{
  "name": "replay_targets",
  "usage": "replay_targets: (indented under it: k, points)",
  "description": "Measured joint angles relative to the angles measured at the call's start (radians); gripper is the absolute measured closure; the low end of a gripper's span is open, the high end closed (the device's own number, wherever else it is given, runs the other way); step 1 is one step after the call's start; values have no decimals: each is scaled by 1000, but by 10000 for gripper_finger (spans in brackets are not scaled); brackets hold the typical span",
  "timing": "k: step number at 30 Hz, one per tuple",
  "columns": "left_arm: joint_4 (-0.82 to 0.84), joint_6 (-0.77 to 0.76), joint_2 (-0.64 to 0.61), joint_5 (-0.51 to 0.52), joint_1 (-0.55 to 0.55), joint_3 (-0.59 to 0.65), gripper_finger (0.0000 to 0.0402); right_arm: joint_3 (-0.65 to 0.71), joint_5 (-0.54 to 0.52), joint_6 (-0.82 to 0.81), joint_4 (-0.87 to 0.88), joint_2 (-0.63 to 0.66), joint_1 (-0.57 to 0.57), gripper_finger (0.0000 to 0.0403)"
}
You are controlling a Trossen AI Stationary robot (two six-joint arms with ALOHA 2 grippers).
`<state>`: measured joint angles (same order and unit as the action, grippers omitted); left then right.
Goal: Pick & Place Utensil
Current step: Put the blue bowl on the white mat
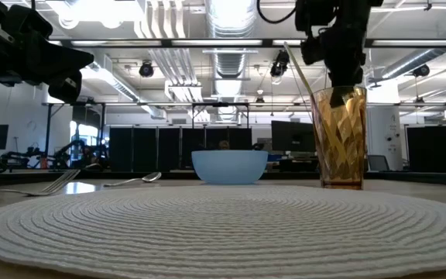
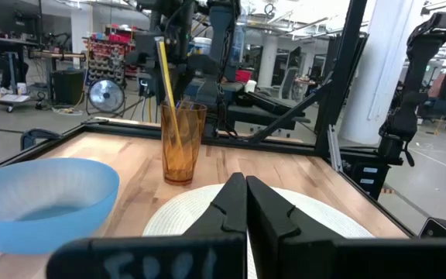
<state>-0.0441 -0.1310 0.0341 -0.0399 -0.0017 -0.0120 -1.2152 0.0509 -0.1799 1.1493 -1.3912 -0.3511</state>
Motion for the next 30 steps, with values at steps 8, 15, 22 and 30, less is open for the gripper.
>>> replay_targets:
  k: [8, 15, 22, 30]
  points:
    - [0, 0, 0, 1, 0, 0, 371, -91, 2, -4, 80, 95, 0, 269]
    - [-95, -22, 0, 196, 0, 0, 272, -179, 1, 0, 72, 203, 0, 278]
    - [-237, 73, 31, 397, 0, -62, 222, -156, -1, 5, 45, 368, 0, 292]
    - [-134, 132, 320, 614, 33, -318, 220, -95, -1, 45, -103, 510, 0, 303]
